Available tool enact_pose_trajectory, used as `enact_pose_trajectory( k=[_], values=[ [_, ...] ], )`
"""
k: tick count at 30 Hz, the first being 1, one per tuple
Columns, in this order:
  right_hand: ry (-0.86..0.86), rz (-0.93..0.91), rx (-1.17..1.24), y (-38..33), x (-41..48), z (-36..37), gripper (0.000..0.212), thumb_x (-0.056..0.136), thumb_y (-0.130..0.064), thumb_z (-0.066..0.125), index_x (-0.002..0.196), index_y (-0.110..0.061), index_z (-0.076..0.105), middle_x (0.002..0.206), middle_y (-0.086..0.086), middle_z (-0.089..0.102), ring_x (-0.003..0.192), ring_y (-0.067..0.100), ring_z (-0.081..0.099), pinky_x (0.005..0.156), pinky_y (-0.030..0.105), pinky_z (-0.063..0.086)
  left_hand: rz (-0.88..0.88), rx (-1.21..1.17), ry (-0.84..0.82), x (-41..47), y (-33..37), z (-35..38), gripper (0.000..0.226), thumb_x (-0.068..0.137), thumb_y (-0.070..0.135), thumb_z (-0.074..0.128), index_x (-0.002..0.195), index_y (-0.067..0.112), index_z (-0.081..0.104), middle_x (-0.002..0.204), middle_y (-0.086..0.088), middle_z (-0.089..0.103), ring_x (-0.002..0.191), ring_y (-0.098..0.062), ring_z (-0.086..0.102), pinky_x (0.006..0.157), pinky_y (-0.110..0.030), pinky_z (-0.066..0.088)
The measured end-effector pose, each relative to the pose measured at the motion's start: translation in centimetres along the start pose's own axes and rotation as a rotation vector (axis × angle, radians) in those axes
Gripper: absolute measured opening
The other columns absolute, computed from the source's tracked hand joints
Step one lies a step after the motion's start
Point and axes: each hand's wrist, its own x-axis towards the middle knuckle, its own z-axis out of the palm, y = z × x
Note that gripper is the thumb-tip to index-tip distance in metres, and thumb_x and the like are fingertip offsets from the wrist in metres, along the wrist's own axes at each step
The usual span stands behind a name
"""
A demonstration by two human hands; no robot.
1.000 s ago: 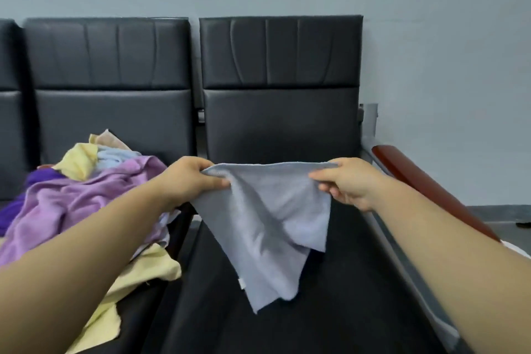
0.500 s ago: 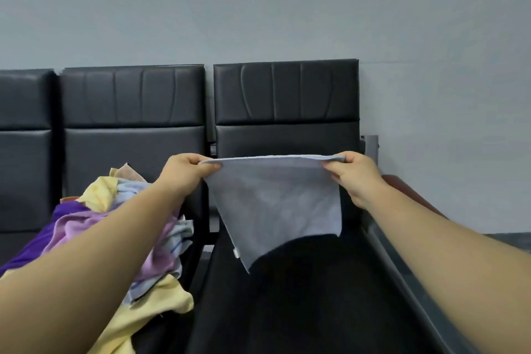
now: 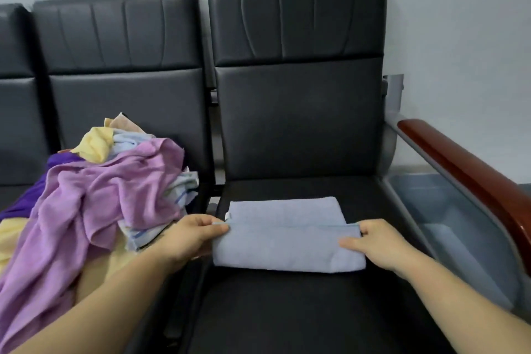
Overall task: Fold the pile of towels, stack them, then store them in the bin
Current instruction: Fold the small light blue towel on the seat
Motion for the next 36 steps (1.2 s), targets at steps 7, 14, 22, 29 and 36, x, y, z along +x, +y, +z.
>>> enact_pose_trajectory(
  k=[7, 14, 22, 29, 36],
  values=[
    [0.022, -0.012, 0.173, -0.4, 2.4, 0.6, 0.008, 0.088, -0.026, 0.082, 0.095, -0.022, 0.079, 0.092, -0.004, 0.080, 0.090, 0.018, 0.076, 0.087, 0.046, 0.062, -0.020, -0.154, 0.156, 2.0, -0.5, 1.4, 0.023, 0.102, 0.024, 0.057, 0.081, 0.020, 0.063, 0.080, -0.007, 0.060, 0.072, -0.021, 0.053, 0.060, -0.031, 0.039],
    [-0.259, 0.112, 0.085, 0.0, 2.4, 1.6, 0.026, 0.089, -0.037, 0.078, 0.109, -0.021, 0.078, 0.103, -0.002, 0.080, 0.100, 0.022, 0.076, 0.098, 0.049, 0.058, -0.001, 0.144, 0.127, 1.7, -0.9, 1.7, 0.021, 0.105, 0.024, 0.053, 0.086, 0.015, 0.058, 0.077, -0.003, 0.052, 0.075, -0.017, 0.048, 0.071, -0.033, 0.038],
    [-0.350, 0.232, 0.354, -1.0, 1.3, 0.5, 0.022, 0.099, -0.017, 0.069, 0.121, -0.018, 0.073, 0.109, 0.002, 0.080, 0.101, 0.021, 0.077, 0.095, 0.044, 0.058, -0.236, 0.023, 0.117, 0.9, -1.2, 1.4, 0.016, 0.104, 0.019, 0.051, 0.100, 0.010, 0.064, 0.088, -0.014, 0.059, 0.075, -0.025, 0.058, 0.068, -0.033, 0.045],
    [-0.284, 0.235, 0.404, -1.6, 1.8, 0.2, 0.022, 0.098, -0.011, 0.067, 0.118, -0.014, 0.073, 0.110, 0.007, 0.080, 0.104, 0.026, 0.076, 0.098, 0.047, 0.057, -0.142, 0.057, 0.243, 2.1, -1.2, 1.4, 0.017, 0.099, 0.015, 0.048, 0.099, 0.004, 0.062, 0.086, -0.013, 0.053, 0.077, -0.026, 0.049, 0.059, -0.030, 0.037],
    [0.088, 0.033, -0.004, -1.5, 3.2, 1.8, 0.009, 0.099, -0.022, 0.061, 0.100, -0.018, 0.069, 0.097, 0.001, 0.071, 0.087, 0.020, 0.068, 0.076, 0.038, 0.056, 0.021, 0.427, 0.397, 3.3, -1.5, 1.7, 0.013, 0.099, 0.024, 0.051, 0.090, 0.015, 0.058, 0.087, -0.008, 0.065, 0.085, -0.028, 0.063, 0.078, -0.044, 0.054]
  ],
)
